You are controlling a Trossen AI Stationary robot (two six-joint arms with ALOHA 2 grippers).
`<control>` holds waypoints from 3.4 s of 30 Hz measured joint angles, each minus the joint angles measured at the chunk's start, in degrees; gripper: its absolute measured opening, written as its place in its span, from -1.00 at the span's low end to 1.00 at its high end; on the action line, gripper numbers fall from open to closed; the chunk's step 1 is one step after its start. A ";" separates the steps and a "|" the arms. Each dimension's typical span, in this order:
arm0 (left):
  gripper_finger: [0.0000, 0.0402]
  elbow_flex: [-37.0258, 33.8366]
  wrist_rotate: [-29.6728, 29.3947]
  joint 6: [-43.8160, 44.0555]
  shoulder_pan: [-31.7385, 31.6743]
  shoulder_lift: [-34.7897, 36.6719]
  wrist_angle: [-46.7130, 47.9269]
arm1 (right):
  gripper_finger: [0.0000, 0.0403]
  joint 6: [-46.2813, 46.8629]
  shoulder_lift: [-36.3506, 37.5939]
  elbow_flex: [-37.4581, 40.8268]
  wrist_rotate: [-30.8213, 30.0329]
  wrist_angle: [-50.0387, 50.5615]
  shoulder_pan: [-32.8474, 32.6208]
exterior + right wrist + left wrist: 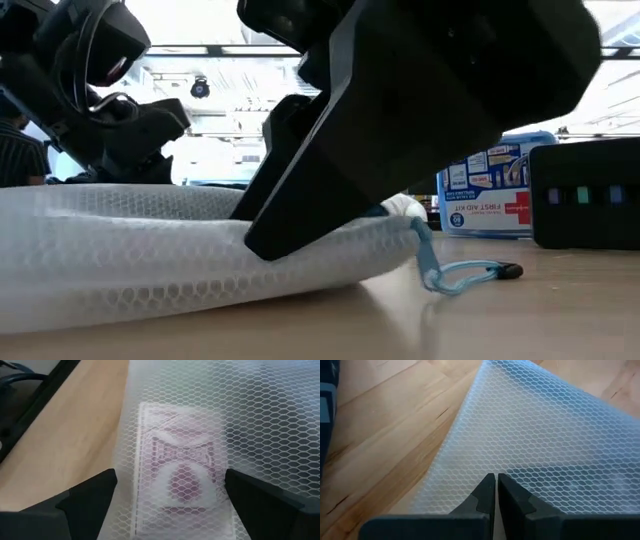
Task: Unpack backpack
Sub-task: Put the transparent zip bag into the backpack
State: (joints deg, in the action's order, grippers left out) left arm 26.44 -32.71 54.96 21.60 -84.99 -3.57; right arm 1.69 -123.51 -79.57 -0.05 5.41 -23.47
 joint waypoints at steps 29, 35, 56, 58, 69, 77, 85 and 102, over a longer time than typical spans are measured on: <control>-0.97 -0.09 0.24 -3.26 -0.11 -3.72 -5.88 | 0.89 4.46 2.76 -2.45 -1.60 2.10 0.09; -0.97 -0.11 0.27 -3.49 -0.04 -2.72 -5.89 | 0.89 3.97 -0.72 -2.66 -2.56 0.22 0.09; -0.97 13.20 -7.04 -11.97 -0.13 22.14 32.70 | 0.40 5.41 -1.53 -2.70 -3.41 12.40 0.82; -0.97 14.39 -9.57 -8.13 -0.40 24.16 39.94 | 0.40 4.71 0.65 -2.55 -4.54 16.39 0.27; -0.76 14.50 1.80 -19.04 -1.42 24.25 49.21 | 0.40 10.41 15.98 2.03 -14.98 37.61 -2.13; -0.28 19.85 3.24 -19.86 -2.08 16.28 64.44 | 0.40 18.09 20.92 9.97 -19.68 35.97 -1.82; 0.15 18.16 2.21 -19.58 -6.92 5.73 65.92 | 0.40 16.88 20.86 11.59 -20.22 32.08 -1.72; -0.92 31.58 15.51 -18.22 -13.85 -7.64 59.23 | 0.40 16.75 25.60 11.70 -22.18 35.47 -5.14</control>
State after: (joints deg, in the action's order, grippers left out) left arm 58.02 -17.20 36.75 7.75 -92.63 55.65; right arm 18.44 -97.90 -67.88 -22.23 40.88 -28.60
